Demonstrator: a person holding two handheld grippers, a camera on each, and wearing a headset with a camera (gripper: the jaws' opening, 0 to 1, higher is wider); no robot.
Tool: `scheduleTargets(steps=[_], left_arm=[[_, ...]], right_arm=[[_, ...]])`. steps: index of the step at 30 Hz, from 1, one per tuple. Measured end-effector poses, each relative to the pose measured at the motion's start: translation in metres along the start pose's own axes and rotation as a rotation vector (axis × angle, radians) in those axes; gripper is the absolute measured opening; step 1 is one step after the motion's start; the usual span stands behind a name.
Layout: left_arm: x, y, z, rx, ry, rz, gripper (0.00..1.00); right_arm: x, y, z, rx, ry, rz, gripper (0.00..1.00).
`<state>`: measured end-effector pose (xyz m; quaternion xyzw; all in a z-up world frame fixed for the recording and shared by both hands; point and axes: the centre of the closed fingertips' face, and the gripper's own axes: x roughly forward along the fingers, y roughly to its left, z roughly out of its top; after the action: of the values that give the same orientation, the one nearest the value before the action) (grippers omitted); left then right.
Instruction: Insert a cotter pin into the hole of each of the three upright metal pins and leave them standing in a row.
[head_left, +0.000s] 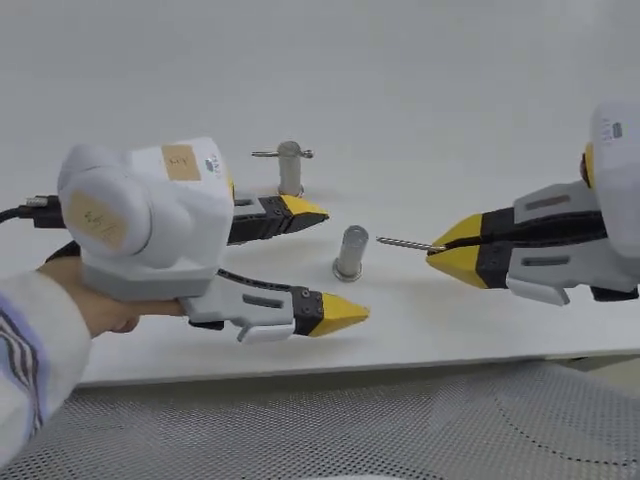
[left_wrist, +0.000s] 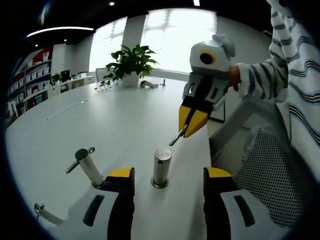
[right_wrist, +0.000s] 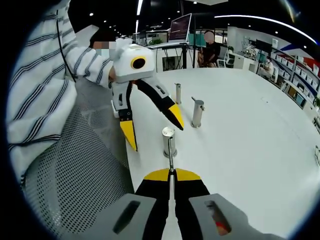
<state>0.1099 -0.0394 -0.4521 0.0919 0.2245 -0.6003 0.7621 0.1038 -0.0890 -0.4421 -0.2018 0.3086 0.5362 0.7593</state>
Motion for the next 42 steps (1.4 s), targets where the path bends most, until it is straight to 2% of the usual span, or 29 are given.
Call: scheduleTargets(steps=[4, 8, 17, 20, 24, 31, 42], left_arm=[[0.003, 0.002, 0.001, 0.011, 0.001, 0.016, 0.35], [0.006, 0.004, 0.001, 0.029, 0.008, 0.032, 0.3], [0.01, 0.006, 0.002, 0.038, 0.007, 0.047, 0.1], [0.009, 0.006, 0.001, 0.018, 0.015, 0.028, 0.1], [0.009, 0.005, 0.0, 0.025, 0.022, 0.013, 0.1], [0.009, 0.006, 0.001, 0.021, 0.023, 0.016, 0.1], [0.008, 0.007, 0.0, 0.021, 0.027, 0.026, 0.1]], right_arm=[[0.001, 0.0, -0.001, 0.0, 0.002, -0.001, 0.0], [0.002, 0.001, 0.0, -0.008, 0.003, 0.002, 0.0], [0.005, 0.003, 0.003, -0.023, -0.001, 0.013, 0.0], [0.007, 0.003, 0.003, -0.033, 0.005, 0.014, 0.0], [0.009, 0.004, 0.005, -0.041, 0.003, 0.023, 0.0], [0.012, 0.001, 0.005, -0.068, 0.012, 0.024, 0.0], [0.021, -0.001, 0.014, -0.108, 0.017, 0.018, 0.0]])
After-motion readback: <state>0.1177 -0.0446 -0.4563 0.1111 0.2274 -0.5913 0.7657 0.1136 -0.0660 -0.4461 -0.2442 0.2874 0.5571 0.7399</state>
